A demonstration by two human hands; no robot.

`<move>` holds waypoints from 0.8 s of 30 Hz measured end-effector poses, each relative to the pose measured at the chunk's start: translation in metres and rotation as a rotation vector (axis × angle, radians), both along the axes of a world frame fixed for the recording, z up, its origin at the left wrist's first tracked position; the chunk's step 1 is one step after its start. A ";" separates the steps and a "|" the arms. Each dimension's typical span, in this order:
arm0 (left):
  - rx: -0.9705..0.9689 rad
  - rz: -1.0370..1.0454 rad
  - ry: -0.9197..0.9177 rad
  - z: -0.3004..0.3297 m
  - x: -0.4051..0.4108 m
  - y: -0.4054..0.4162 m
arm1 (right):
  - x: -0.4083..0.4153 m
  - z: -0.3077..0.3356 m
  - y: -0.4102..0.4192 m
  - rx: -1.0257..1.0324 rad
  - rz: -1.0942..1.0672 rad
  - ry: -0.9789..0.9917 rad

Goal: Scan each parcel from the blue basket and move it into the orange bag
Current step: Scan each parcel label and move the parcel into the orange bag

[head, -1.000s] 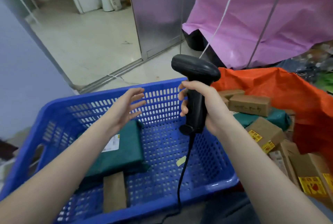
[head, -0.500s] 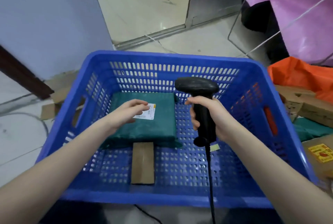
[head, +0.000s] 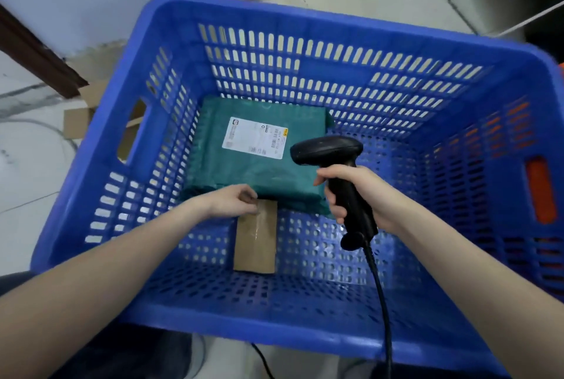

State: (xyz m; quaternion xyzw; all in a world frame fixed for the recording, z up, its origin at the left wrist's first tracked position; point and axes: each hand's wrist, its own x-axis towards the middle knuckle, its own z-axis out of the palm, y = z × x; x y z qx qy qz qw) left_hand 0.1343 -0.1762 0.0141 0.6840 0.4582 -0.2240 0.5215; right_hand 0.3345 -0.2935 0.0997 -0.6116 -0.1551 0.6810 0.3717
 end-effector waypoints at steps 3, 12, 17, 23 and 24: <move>0.106 -0.088 -0.072 -0.011 0.003 0.004 | 0.001 -0.016 -0.003 -0.056 0.059 -0.004; 0.593 -1.456 -0.015 -0.047 -0.001 -0.011 | 0.007 -0.044 -0.007 -0.180 0.131 0.058; 0.718 -1.630 0.093 -0.061 0.006 -0.018 | 0.009 -0.051 -0.012 -0.190 0.143 0.061; 0.811 -1.637 0.088 -0.072 0.010 -0.017 | 0.013 -0.052 -0.016 -0.185 0.134 0.069; 0.828 -1.617 0.063 -0.073 0.008 -0.014 | 0.014 -0.051 -0.016 -0.183 0.132 0.067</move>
